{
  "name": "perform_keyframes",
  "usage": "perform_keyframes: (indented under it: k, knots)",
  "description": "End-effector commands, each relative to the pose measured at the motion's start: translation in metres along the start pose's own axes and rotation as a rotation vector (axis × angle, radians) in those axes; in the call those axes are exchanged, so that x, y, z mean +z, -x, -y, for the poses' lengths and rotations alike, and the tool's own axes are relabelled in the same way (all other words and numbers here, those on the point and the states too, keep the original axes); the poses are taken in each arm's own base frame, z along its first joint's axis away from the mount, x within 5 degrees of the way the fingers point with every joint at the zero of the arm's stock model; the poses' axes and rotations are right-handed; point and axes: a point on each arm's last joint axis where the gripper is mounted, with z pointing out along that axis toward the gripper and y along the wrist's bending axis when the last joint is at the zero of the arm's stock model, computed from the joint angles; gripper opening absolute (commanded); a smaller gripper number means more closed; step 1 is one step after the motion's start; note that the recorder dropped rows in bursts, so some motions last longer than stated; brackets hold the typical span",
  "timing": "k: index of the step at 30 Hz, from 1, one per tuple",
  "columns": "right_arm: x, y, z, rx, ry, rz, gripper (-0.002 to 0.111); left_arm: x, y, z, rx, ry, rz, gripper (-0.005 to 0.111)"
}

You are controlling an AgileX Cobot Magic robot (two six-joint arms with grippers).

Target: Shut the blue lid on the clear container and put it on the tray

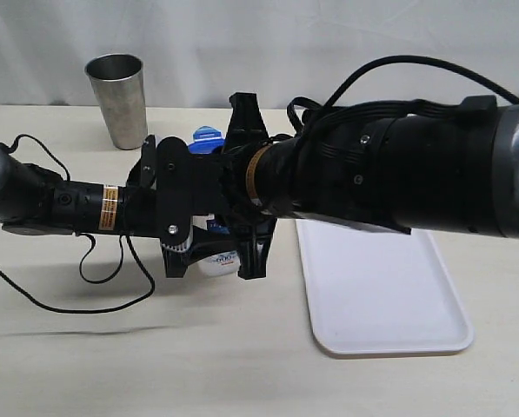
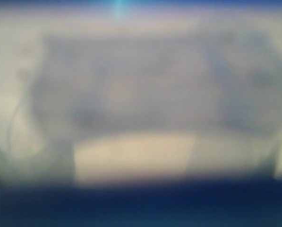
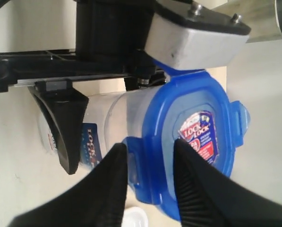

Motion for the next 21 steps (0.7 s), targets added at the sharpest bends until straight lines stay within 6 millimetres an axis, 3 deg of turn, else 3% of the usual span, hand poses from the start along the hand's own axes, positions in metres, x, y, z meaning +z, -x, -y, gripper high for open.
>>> perform_keyframes:
  k: [1,6,14,17,21]
  knots:
    - [0.018,-0.019,-0.027,0.163,0.154,-0.142,0.028,0.004,0.013,0.014,0.061,-0.123,0.102,0.000]
    - [-0.008,-0.007,-0.011,0.222,0.161,-0.045,0.038,0.002,0.013,0.012,0.062,-0.113,0.104,0.000]
    - [-0.078,0.023,0.036,0.392,0.280,0.166,0.042,0.001,0.007,0.017,0.234,-0.163,0.052,0.000]
    - [-0.092,0.015,0.062,0.456,0.253,0.166,0.042,0.001,0.004,0.020,0.342,-0.208,0.039,0.000]
    - [-0.089,-0.009,0.097,0.588,0.320,0.099,0.042,0.000,0.003,0.021,0.382,-0.220,0.039,0.000]
